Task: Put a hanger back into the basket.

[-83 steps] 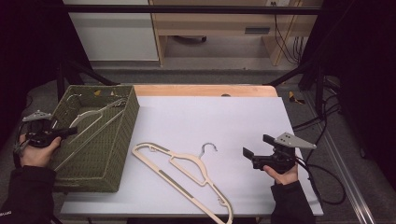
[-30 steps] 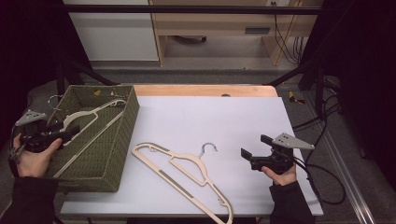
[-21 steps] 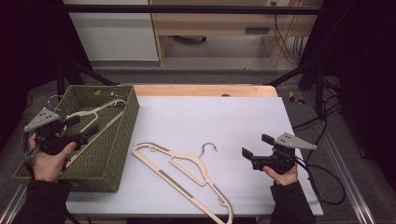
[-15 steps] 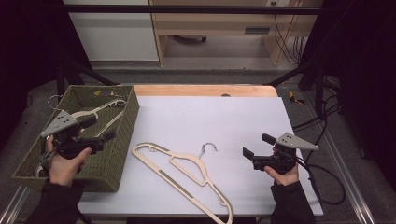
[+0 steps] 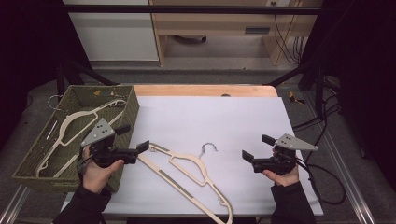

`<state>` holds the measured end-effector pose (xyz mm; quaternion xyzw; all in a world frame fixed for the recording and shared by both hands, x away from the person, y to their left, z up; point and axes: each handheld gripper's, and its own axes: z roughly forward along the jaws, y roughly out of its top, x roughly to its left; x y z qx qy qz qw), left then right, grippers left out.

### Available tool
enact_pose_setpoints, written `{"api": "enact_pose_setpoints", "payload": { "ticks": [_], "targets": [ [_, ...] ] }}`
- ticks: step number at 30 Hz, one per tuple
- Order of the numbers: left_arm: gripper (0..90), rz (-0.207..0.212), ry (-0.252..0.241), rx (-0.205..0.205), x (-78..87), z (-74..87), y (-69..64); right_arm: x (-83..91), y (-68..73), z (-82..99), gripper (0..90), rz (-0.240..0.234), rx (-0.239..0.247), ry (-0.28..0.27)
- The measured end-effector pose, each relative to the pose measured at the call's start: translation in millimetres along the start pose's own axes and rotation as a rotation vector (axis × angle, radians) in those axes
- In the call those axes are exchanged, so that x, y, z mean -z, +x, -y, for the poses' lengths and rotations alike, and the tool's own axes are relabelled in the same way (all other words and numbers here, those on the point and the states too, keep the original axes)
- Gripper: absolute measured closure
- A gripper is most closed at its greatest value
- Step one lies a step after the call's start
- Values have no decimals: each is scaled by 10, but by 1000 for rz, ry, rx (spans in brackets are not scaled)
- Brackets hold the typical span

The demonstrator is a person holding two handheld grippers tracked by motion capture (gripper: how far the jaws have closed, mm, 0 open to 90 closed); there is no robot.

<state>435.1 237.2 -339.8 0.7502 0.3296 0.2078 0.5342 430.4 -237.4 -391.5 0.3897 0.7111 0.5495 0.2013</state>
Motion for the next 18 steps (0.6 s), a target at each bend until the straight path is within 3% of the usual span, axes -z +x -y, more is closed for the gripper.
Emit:
{"api": "enact_pose_setpoints", "payload": {
  "ticks": [4,18],
  "targets": [
    [75,24,26,-11,-140,0,-79,-12,3,1,22,27,-1,8],
    [81,84,127,-41,-671,41,-338,17,1,-6,39,21,0,-10]
  ]
}}
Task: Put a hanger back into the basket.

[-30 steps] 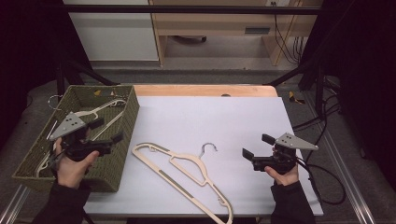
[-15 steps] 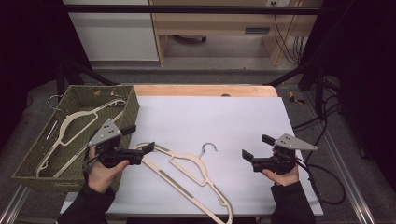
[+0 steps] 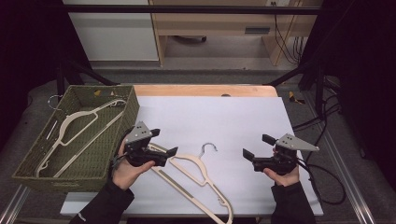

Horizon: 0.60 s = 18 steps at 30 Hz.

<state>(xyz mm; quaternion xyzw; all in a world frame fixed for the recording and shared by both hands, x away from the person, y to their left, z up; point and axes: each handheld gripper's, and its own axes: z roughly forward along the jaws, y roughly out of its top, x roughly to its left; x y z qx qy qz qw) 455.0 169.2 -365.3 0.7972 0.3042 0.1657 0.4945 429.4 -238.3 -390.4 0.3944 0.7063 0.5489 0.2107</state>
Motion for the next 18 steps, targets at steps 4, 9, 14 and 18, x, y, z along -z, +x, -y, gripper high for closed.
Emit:
{"api": "enact_pose_setpoints", "payload": {
  "ticks": [4,9,14,18],
  "targets": [
    [83,2,36,-9,-158,10,-43,0,12,5,43,-7,-2,-2],
    [88,6,69,-11,-382,34,-101,4,23,-2,45,-11,1,-5],
    [100,18,119,-7,-610,58,-134,15,27,-8,47,-16,3,-10],
    [117,26,147,5,-765,86,-132,21,26,-11,50,-19,-3,-11]
  ]
}}
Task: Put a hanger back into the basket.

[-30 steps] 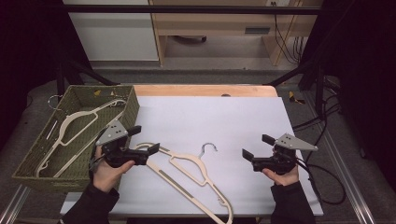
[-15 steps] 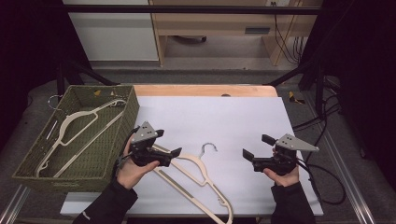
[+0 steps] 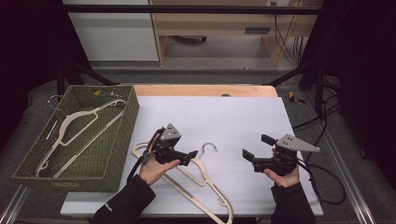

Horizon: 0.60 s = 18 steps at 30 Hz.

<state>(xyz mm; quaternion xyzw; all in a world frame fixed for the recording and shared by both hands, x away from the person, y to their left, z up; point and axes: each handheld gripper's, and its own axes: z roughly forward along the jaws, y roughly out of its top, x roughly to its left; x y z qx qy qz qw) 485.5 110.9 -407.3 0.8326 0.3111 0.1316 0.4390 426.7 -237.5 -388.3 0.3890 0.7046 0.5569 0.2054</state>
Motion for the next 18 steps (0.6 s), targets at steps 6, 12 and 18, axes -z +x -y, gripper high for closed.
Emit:
{"api": "enact_pose_setpoints", "payload": {
  "ticks": [6,12,18],
  "targets": [
    [145,-1,40,13,-203,29,34,-9,1,3,51,-1,1,-1],
    [190,-1,64,19,-344,56,41,-20,6,7,51,-8,-4,1],
    [265,11,96,33,-503,99,56,-35,7,14,51,-5,-1,6]
  ]
}}
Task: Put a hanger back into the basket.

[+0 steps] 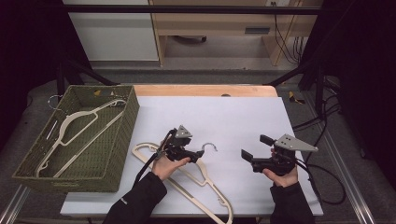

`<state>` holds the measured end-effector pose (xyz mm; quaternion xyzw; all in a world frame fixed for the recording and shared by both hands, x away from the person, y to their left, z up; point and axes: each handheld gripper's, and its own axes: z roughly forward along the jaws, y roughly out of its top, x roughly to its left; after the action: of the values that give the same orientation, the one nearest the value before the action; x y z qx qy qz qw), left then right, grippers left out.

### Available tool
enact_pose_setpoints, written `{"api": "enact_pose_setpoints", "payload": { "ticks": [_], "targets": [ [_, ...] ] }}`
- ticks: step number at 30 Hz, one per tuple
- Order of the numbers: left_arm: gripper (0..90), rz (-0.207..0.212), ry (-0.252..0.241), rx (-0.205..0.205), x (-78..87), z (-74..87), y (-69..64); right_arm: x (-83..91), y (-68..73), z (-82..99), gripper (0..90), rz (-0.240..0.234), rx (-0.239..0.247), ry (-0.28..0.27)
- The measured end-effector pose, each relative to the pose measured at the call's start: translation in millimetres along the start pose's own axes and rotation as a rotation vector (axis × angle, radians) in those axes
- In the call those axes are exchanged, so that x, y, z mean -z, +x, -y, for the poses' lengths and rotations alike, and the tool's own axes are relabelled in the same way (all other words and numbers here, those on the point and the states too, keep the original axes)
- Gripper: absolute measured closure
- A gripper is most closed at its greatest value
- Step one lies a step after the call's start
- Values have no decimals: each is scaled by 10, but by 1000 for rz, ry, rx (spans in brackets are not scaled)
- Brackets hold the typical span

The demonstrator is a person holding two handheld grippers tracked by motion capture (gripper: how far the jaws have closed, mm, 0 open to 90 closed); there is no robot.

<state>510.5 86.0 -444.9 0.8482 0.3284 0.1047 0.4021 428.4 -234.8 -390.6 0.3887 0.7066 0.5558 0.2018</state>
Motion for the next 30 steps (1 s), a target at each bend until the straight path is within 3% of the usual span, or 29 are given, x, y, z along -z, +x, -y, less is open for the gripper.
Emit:
{"api": "enact_pose_setpoints", "payload": {
  "ticks": [17,28,30],
  "targets": [
    [586,-1,84,-7,-278,56,-19,-44,10,21,51,-10,5,11],
    [763,5,93,22,-360,70,-72,-50,15,23,51,-8,1,19],
    [784,-11,97,15,-369,70,-92,-54,16,25,51,-9,1,19]
  ]
}}
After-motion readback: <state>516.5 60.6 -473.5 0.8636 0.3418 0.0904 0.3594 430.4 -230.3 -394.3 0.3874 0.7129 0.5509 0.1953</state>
